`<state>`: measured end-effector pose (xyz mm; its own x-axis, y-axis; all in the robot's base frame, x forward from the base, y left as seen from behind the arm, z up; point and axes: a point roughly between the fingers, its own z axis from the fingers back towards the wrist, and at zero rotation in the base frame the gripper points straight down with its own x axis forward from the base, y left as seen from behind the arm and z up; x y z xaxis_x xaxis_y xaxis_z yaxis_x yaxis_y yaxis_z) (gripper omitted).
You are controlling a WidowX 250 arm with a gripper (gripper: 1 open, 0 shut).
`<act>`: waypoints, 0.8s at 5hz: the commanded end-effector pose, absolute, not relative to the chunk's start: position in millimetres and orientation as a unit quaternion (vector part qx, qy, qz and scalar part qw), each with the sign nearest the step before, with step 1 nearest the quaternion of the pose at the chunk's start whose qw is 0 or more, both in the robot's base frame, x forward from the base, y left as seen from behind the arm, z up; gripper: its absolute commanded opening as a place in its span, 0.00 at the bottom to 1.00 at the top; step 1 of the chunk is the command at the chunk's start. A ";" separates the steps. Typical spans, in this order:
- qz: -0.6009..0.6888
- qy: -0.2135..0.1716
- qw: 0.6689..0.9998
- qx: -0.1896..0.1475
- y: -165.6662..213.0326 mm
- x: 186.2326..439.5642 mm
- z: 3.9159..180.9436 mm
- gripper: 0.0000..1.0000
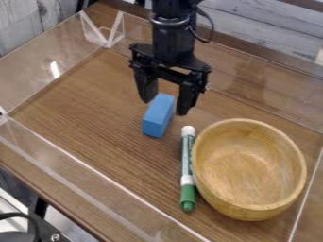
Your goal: Put the blue block in the brown bowl
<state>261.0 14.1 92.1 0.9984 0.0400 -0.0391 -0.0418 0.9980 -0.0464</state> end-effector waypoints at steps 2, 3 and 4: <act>0.018 0.001 0.999 -0.030 20.0 264.8 90.1 1.00; 0.021 -0.002 0.999 -0.033 22.8 265.7 86.1 1.00; 0.024 -0.002 0.999 -0.035 24.7 266.3 82.7 1.00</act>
